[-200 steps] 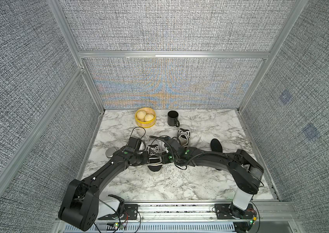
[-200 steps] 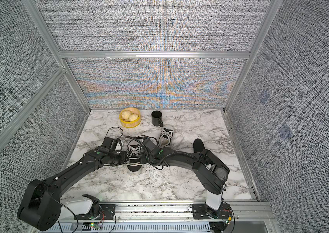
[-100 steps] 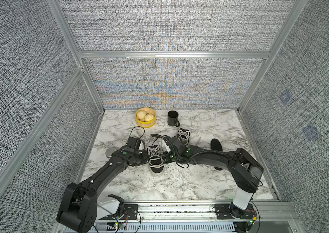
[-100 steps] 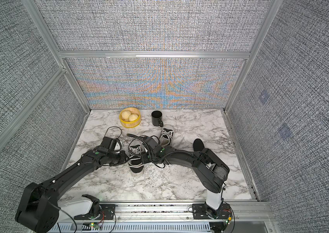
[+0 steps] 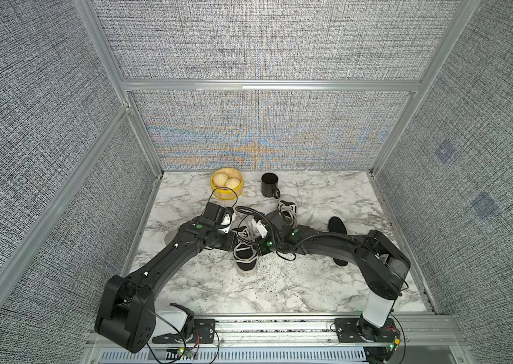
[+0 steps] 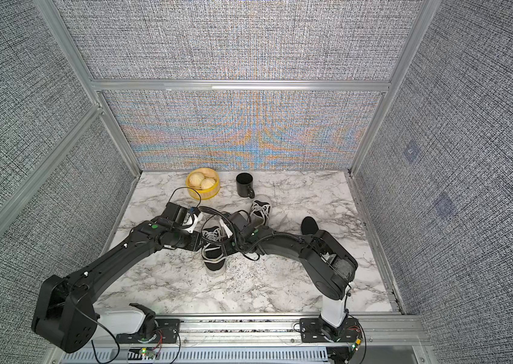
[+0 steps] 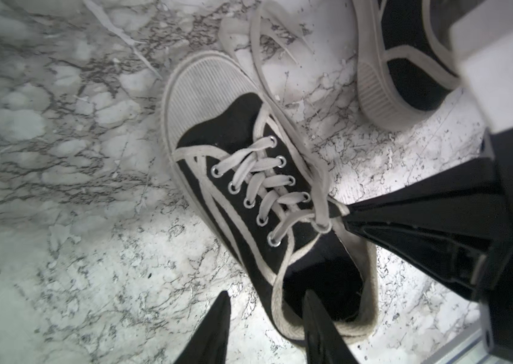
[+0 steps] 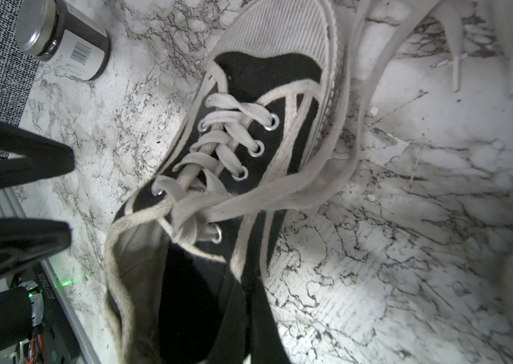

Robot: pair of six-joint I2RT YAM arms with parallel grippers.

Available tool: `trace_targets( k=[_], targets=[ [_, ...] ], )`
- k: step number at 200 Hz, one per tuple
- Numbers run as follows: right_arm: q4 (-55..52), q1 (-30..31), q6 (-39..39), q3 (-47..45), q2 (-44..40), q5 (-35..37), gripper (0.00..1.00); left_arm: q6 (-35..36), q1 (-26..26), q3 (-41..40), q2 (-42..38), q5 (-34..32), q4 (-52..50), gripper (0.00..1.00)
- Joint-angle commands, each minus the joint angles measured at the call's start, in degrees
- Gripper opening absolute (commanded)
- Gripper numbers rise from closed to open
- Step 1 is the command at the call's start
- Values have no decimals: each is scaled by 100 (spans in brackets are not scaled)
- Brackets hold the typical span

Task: Remove the insole from the shoe
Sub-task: Untie the shoelace on the shoe.

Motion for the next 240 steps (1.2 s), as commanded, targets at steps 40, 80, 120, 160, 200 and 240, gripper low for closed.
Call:
trace_targets(
  k=[40,80,120,160,200,240],
  targets=[
    [-51,-36,-51,44,-22,-174,0,423,-174,185,636,43,540,43],
    [-65,-45,-49,45,-19,-192,0,399,-245,276,953,-246,644,38],
    [-69,-37,-34,3,-36,-205,0,180,-243,332,1078,-600,856,23],
    [-20,-47,100,-161,-113,-116,0,-477,-243,33,895,-459,1487,10],
    [356,-50,638,-603,-197,-97,0,-1422,-240,-681,201,-921,2299,2],
    [617,-32,826,-760,-231,-160,0,-1949,-232,-1295,-332,-944,3015,0]
  ],
)
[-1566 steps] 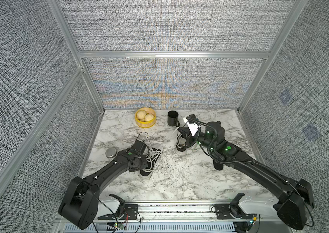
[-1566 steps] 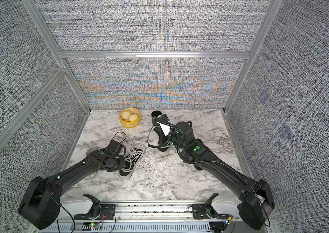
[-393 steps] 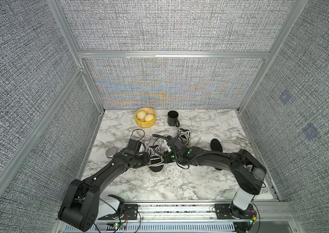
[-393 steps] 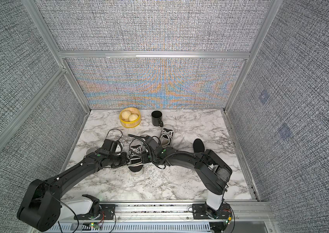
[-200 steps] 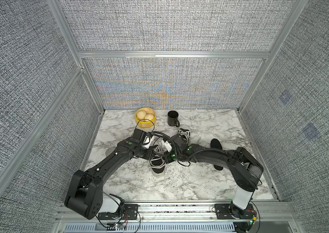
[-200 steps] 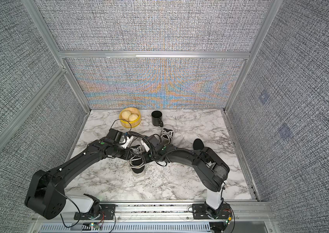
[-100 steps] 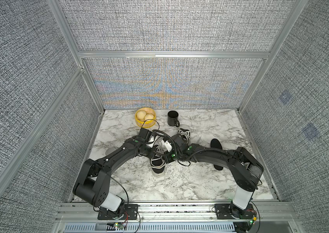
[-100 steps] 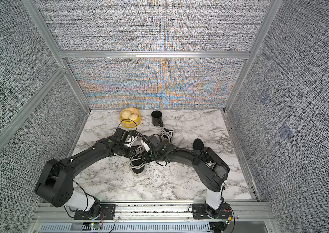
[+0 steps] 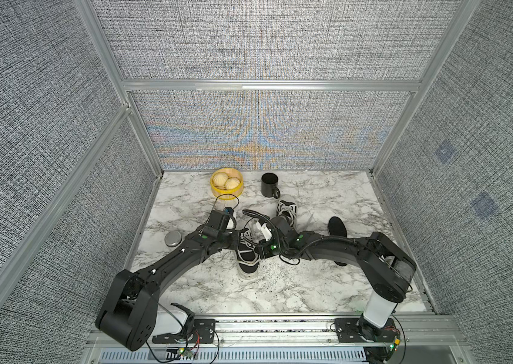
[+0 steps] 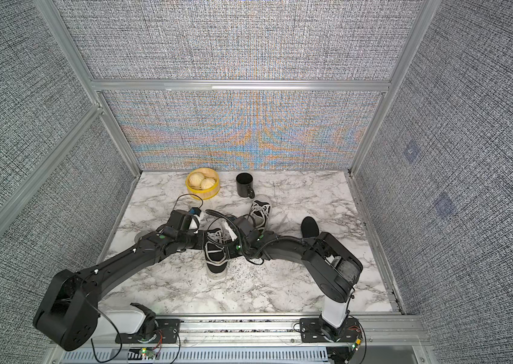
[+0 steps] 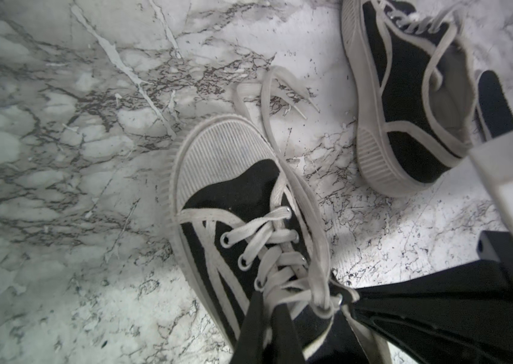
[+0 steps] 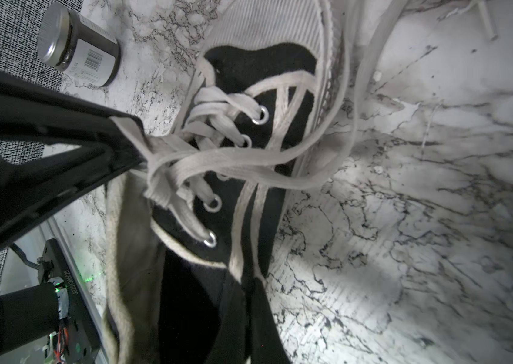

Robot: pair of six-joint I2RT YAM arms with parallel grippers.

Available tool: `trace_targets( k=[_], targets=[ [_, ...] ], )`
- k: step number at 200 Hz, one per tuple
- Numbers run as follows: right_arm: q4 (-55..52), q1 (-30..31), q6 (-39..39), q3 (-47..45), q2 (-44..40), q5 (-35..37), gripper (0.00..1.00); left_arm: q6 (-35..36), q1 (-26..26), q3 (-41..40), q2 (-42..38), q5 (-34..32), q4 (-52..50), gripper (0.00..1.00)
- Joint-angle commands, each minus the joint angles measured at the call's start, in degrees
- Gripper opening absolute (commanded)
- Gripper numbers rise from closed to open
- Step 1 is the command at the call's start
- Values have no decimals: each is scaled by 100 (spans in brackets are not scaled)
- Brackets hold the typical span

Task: Remove the insole from the shoe
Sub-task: Untie the shoelace on the shoe.

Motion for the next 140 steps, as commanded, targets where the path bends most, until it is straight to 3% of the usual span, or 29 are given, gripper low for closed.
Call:
trace_targets(
  k=[1,12,31,56,100,140],
  targets=[
    [-166,7,226,-1,6,51,0,-501,24,-203,-168,-345,842,0],
    [-152,13,192,76,-8,58,0,-538,23,-272,-109,-196,927,0],
    [-75,36,109,231,-114,98,23,-566,19,-365,-11,49,1062,0],
    [61,62,-106,461,-176,213,37,-516,19,-441,-3,248,1139,0],
    [-33,183,-277,1001,307,205,45,-501,18,-483,-90,307,1122,0],
    [31,130,26,1214,634,668,46,-521,20,-543,-108,350,1139,0]
  ],
)
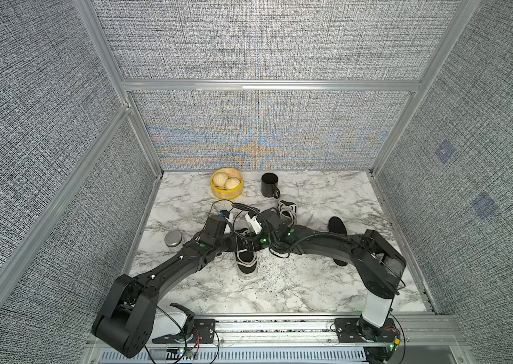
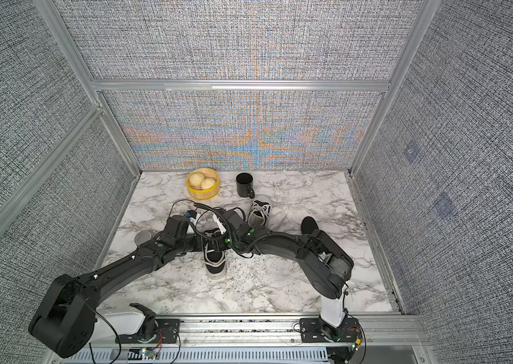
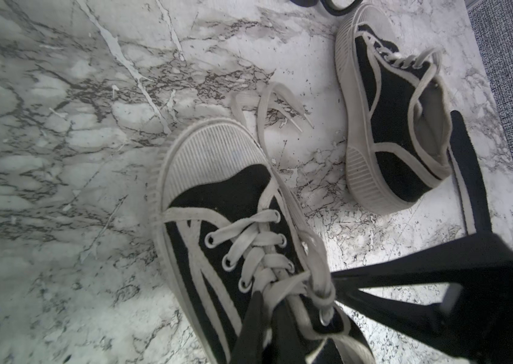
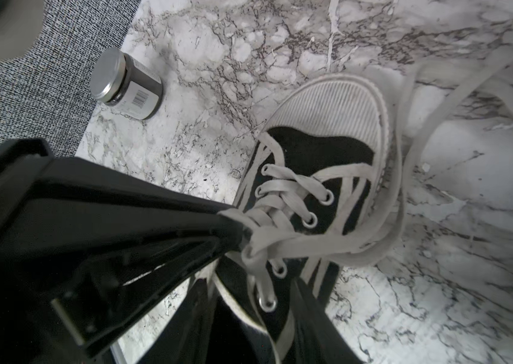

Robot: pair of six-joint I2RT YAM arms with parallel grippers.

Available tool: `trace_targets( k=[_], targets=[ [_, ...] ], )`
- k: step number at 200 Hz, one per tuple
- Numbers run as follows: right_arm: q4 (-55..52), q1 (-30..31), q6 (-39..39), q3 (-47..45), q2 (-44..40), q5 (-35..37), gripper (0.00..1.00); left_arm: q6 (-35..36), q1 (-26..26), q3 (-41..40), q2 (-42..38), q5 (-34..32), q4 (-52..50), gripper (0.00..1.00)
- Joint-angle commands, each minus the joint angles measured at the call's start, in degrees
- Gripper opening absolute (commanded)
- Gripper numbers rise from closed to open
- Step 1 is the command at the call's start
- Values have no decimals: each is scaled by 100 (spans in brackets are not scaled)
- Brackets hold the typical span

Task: Remove the insole from the shoe
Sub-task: Untie the shoelace on the shoe.

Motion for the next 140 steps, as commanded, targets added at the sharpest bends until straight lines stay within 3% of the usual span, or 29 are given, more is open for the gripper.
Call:
trace_targets(
  k=[1,90,140],
  targets=[
    [167,-63,238,145,154,453,46,-26,0,-18,-17,112,274,0],
    [-631,-110,817,1116,721,2566,44,-100,-2,-243,-164,165,247,0],
    [-258,68,296,614,102,1949,46,-125,6,-218,-177,105,235,0]
  ],
)
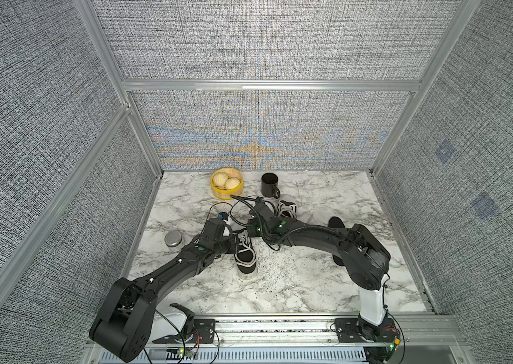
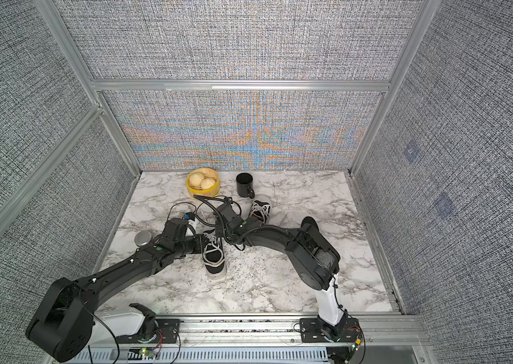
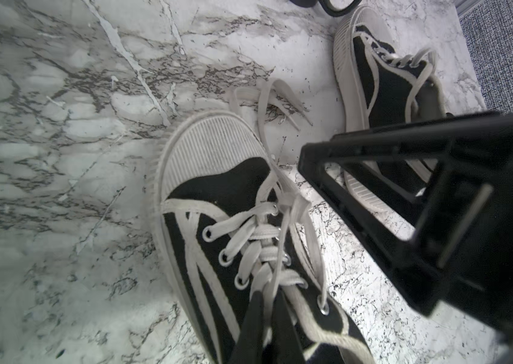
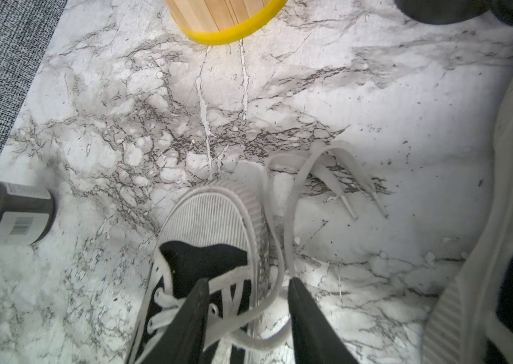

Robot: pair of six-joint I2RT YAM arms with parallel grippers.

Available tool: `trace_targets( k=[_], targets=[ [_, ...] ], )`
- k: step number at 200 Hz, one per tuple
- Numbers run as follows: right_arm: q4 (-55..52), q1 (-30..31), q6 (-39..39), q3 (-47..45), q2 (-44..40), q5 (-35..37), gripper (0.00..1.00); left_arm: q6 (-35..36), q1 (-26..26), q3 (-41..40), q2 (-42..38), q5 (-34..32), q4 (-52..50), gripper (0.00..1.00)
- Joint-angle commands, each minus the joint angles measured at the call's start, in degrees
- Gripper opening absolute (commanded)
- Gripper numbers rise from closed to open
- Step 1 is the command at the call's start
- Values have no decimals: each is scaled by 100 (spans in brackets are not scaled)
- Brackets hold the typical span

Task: Remove the insole from the shoe
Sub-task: Untie the shoelace on the shoe.

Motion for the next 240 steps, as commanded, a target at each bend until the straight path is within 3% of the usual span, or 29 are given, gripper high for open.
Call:
trace_targets(
  k=[1,35,75,103,153,187,240],
  targets=[
    [274,100,-236,-235,-397,-225,46,-24,1,30,-20,49,31,0],
    [466,192,-17,-717,-905,-816,48,-30,4,30,3,58,107,0],
    [61,300,236,-368,-259,-889,49,-42,1,47,44,75,152,0],
    [-106,293,465,-194,-50,-290,48,-31,-2,46,-4,49,100,0],
    [-491,125,797,102,264,580,35,-12,0,-23,-118,7,-3,0],
    [-1351,42,1131,554,469,1656,35,66,1,8,-194,-116,-255,0],
    [-1661,-167,953,837,318,2455,45,93,-1,-88,-229,-232,-520,0]
  ],
)
